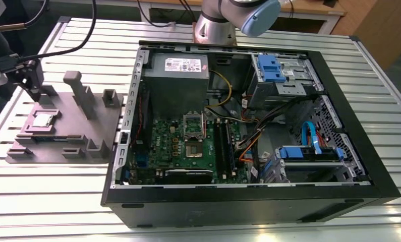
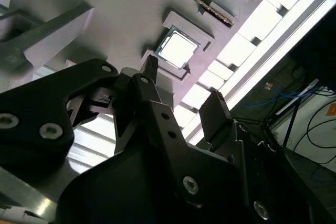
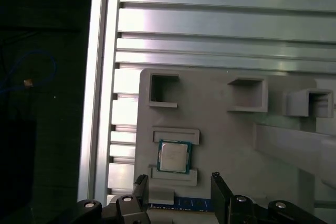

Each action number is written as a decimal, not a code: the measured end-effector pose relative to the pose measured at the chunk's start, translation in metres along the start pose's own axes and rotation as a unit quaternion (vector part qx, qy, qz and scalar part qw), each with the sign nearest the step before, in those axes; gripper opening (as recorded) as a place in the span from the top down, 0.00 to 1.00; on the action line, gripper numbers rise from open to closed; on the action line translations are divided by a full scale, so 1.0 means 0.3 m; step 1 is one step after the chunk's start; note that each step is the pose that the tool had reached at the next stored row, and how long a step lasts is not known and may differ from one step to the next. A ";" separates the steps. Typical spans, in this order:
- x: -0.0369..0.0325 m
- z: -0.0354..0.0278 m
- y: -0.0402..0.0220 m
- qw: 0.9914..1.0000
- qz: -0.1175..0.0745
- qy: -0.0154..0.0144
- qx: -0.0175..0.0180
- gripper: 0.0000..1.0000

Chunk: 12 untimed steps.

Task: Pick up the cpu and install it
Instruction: 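Pick up the cpu and move it towards the insertion slot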

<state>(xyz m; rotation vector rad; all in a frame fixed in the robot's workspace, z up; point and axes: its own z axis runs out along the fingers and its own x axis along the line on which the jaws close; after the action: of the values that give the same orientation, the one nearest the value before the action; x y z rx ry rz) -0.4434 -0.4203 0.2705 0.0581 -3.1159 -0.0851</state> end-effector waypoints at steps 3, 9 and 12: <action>0.000 0.011 -0.001 1.000 -0.001 0.000 0.000 0.41; -0.001 0.024 -0.002 1.000 -0.001 0.000 0.000 0.41; -0.001 0.031 -0.002 1.000 -0.001 0.000 0.000 0.41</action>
<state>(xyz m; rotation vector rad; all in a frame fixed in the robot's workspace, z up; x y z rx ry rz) -0.4434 -0.4204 0.2613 0.0620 -3.1158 -0.0855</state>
